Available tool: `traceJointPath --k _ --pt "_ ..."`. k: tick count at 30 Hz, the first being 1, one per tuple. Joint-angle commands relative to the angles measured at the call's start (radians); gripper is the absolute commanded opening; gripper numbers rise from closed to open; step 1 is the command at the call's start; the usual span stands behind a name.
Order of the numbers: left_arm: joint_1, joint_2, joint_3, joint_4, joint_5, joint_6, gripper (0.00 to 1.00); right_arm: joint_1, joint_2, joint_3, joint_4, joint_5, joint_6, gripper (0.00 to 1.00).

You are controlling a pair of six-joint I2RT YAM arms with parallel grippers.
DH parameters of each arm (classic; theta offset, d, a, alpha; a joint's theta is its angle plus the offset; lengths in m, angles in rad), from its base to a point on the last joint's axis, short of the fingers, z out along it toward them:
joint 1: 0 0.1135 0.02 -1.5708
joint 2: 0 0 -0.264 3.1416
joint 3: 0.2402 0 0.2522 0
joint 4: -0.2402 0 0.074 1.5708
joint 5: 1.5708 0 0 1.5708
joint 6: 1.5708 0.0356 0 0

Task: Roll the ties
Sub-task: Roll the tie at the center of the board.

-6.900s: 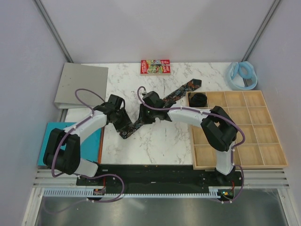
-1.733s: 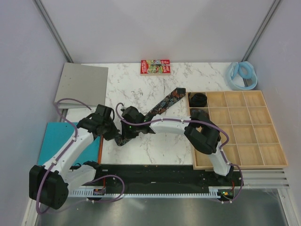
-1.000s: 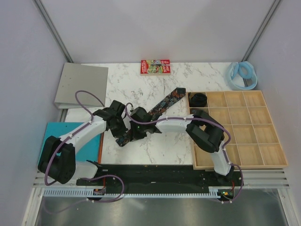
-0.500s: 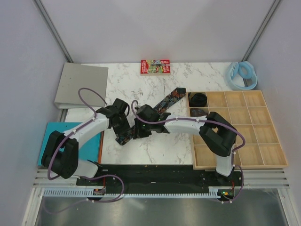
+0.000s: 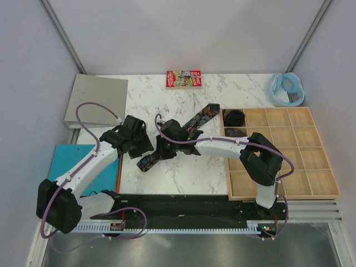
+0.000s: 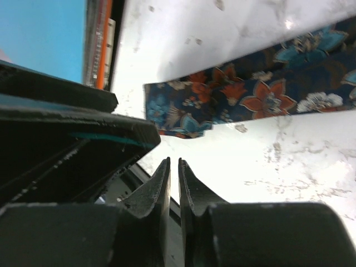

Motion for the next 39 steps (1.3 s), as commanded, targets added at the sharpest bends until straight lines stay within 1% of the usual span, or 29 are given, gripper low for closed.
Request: traceJointPath --k 1,8,13,16,29,39 --pt "0.002 -0.083 0.017 -0.069 -0.072 0.003 0.64 -0.005 -0.009 0.082 0.025 -0.045 0.007 0.18" --pt "0.037 -0.218 -0.081 -0.098 -0.069 -0.033 0.63 -0.005 0.063 0.167 0.025 -0.088 0.017 0.17" --pt "0.079 -0.335 -0.141 -0.103 -0.055 -0.033 0.62 -0.018 0.096 0.191 0.022 -0.102 0.015 0.18" --pt "0.096 -0.371 -0.167 -0.103 -0.043 -0.044 0.61 -0.026 0.127 0.210 0.018 -0.111 0.009 0.18" --pt "0.097 -0.379 -0.234 -0.043 0.015 -0.087 0.60 -0.069 0.216 0.190 0.025 -0.134 -0.011 0.17" --pt "0.097 -0.382 -0.305 0.012 0.040 -0.105 0.59 -0.104 0.251 0.187 0.041 -0.150 -0.023 0.16"
